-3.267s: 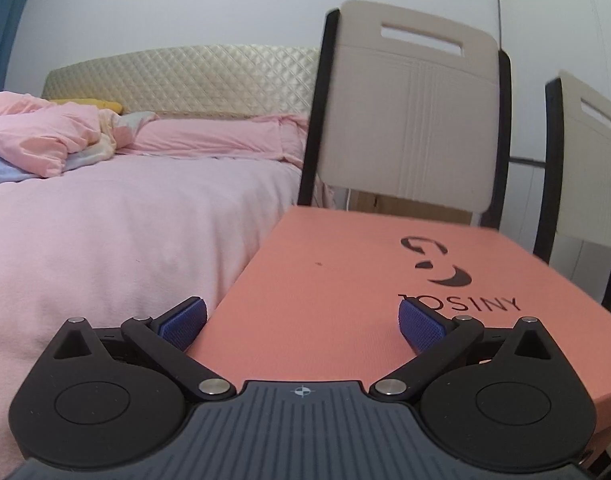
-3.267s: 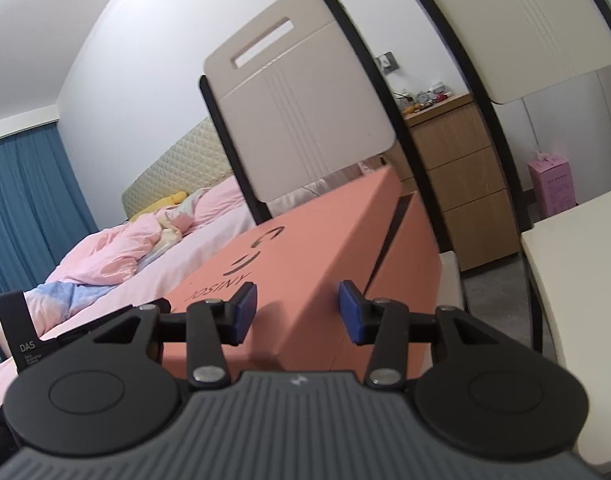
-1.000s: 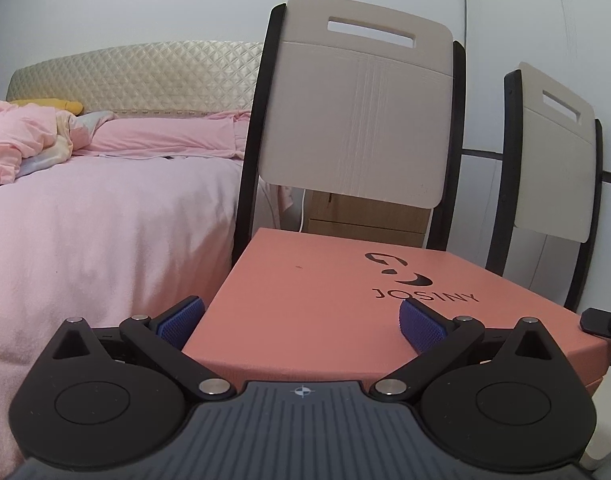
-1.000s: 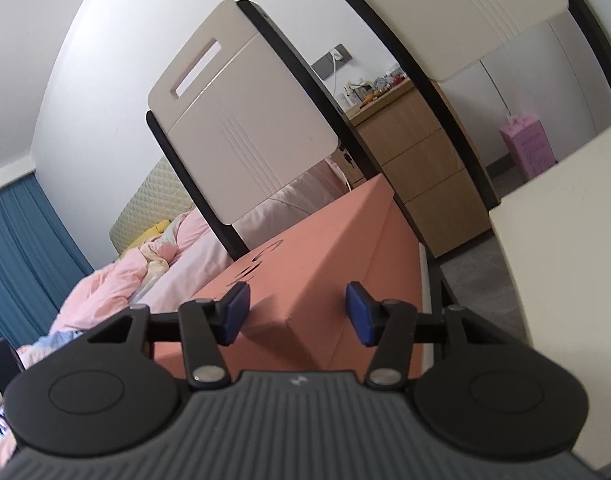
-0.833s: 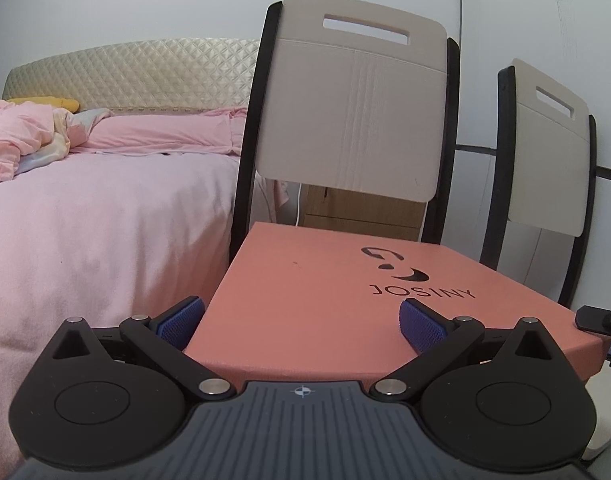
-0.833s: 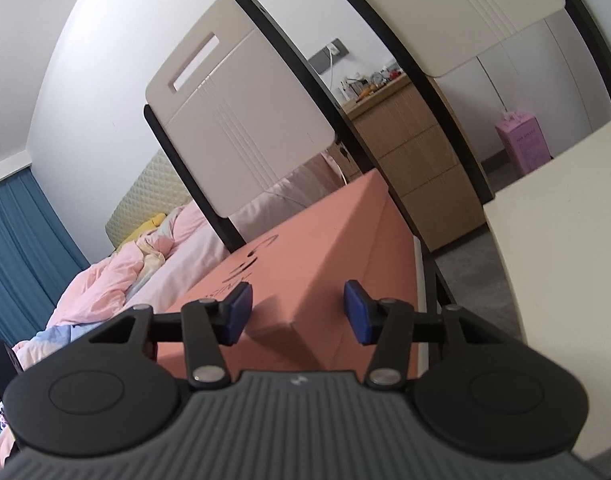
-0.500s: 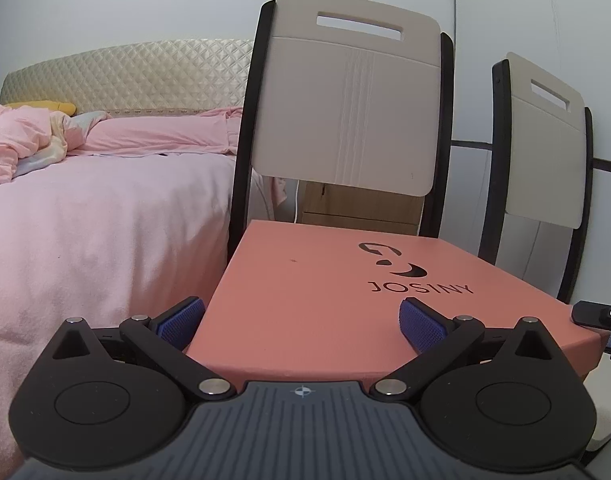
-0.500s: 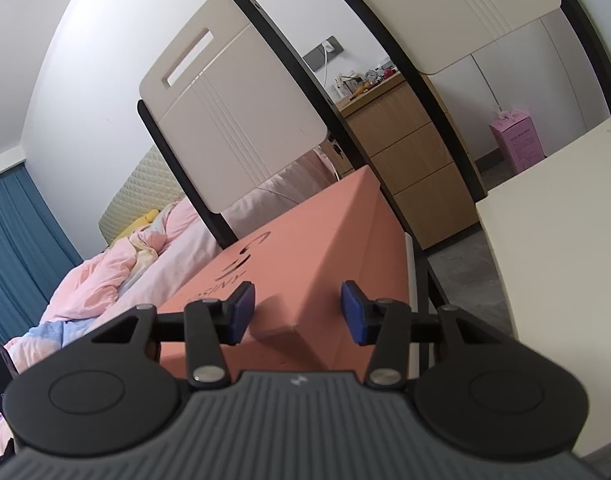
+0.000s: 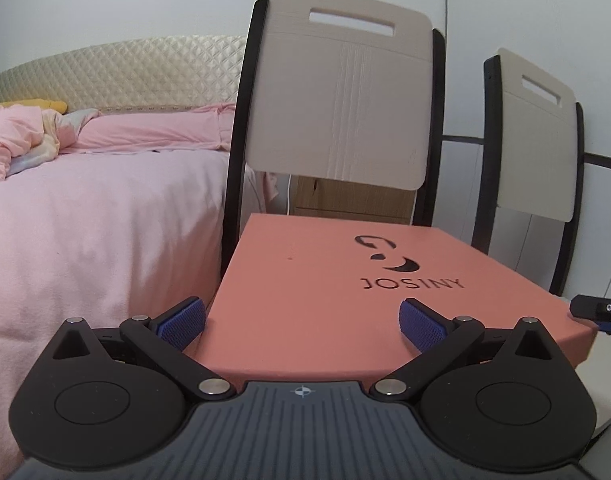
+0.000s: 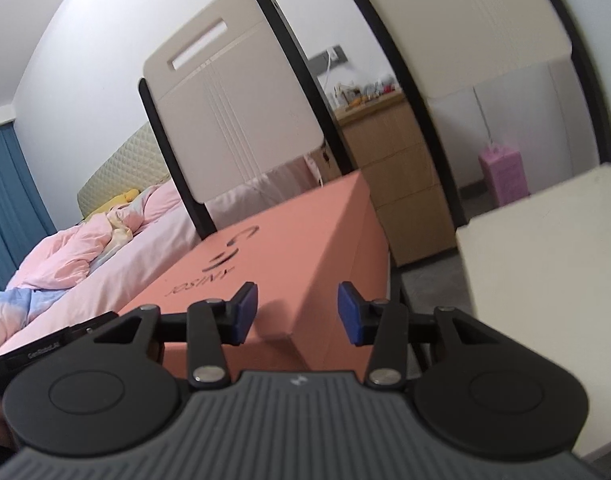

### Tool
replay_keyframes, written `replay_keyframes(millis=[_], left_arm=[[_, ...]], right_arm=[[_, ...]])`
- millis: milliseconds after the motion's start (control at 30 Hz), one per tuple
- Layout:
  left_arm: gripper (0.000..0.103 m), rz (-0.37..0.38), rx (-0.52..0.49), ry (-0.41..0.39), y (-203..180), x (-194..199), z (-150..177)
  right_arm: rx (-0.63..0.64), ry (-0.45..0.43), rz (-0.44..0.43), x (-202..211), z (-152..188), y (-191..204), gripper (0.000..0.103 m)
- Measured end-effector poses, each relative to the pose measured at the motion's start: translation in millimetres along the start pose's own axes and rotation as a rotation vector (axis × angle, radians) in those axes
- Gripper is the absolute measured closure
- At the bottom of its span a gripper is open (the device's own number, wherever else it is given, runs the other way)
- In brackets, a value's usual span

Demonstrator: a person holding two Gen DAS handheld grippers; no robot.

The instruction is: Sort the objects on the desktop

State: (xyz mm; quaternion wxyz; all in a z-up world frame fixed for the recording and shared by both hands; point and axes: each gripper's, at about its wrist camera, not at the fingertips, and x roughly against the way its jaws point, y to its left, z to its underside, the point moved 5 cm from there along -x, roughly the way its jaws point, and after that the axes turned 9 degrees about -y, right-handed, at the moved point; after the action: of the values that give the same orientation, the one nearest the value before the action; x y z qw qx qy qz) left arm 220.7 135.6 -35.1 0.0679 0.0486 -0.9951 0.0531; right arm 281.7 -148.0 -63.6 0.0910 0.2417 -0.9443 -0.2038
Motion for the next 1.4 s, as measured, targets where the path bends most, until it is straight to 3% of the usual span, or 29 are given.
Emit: replay_keyframes(millis=[200,567,833,1000,1100,1267,1400], left_arm=[[0.0,0.021,-0.007,-0.037,-18,32,-10],[0.0,-0.052,-0.063,-0.09,-32,95,-29],[0.0,-0.066,-0.089,-0.131,-46,134,-38],[0.0,-0.07,-0.097,-0.154,-52,147,-37],[0.0,-0.077,-0.091,-0.154,-50,149,-34],[0.0,-0.124,-0.096,-0.166,-44,156,-31],[0.0,-0.114,-0.087,-0.164,-41,158,-29]], right_arm=[[0.091,-0.025,0.02,26,-12,17,0.056],[0.177,-0.009,0.018,72,-9,45,0.054],[0.209,-0.066,-0.012,108,-2,70,0.034],[0.248,-0.102,-0.03,128,0,85,0.029],[0.277,-0.123,-0.038,137,1,92,0.018],[0.284,-0.142,-0.052,145,2,99,0.017],[0.319,-0.162,-0.048,147,5,104,0.015]])
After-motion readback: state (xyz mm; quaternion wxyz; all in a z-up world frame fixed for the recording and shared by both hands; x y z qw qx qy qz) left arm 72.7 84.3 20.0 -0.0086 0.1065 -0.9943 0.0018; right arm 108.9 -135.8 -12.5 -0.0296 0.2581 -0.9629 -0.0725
